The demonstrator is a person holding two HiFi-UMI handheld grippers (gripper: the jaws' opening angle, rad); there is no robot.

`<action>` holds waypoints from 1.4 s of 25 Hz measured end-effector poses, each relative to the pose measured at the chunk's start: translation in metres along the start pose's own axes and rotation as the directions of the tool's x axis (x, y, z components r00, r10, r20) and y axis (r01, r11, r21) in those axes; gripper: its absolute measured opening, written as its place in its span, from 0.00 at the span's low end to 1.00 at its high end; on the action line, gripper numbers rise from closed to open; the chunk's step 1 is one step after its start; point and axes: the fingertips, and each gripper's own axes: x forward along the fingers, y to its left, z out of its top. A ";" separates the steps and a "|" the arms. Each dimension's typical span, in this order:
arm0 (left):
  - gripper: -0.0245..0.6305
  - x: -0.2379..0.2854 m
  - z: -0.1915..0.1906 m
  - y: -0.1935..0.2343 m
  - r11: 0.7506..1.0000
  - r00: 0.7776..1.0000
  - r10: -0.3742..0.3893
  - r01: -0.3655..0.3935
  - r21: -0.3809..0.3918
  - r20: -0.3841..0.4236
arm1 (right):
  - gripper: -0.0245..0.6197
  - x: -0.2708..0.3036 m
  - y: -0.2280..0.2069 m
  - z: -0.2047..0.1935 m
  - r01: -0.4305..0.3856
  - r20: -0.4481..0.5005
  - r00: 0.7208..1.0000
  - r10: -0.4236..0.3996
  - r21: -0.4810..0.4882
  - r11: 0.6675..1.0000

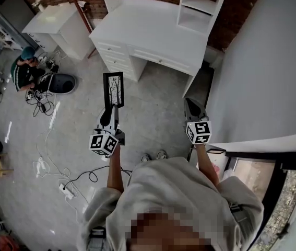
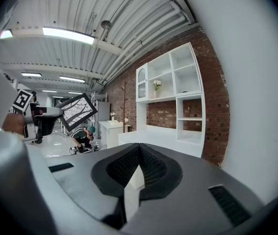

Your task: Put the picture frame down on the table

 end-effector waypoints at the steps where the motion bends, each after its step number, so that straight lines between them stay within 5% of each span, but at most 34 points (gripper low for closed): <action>1: 0.15 0.003 -0.001 -0.002 1.000 1.000 0.003 -0.003 -0.001 0.003 | 0.08 0.001 -0.003 0.000 -0.005 0.000 1.000 0.005 -0.001 1.000; 17: 0.15 0.032 -0.019 -0.018 1.000 1.000 0.025 -0.026 -0.010 -0.018 | 0.08 0.026 -0.029 -0.011 -0.046 -0.019 0.999 0.047 0.022 0.999; 35: 0.15 0.172 -0.005 0.083 0.997 0.997 -0.068 0.066 -0.051 -0.040 | 0.08 0.184 -0.032 0.029 0.002 -0.015 1.000 -0.002 -0.004 1.000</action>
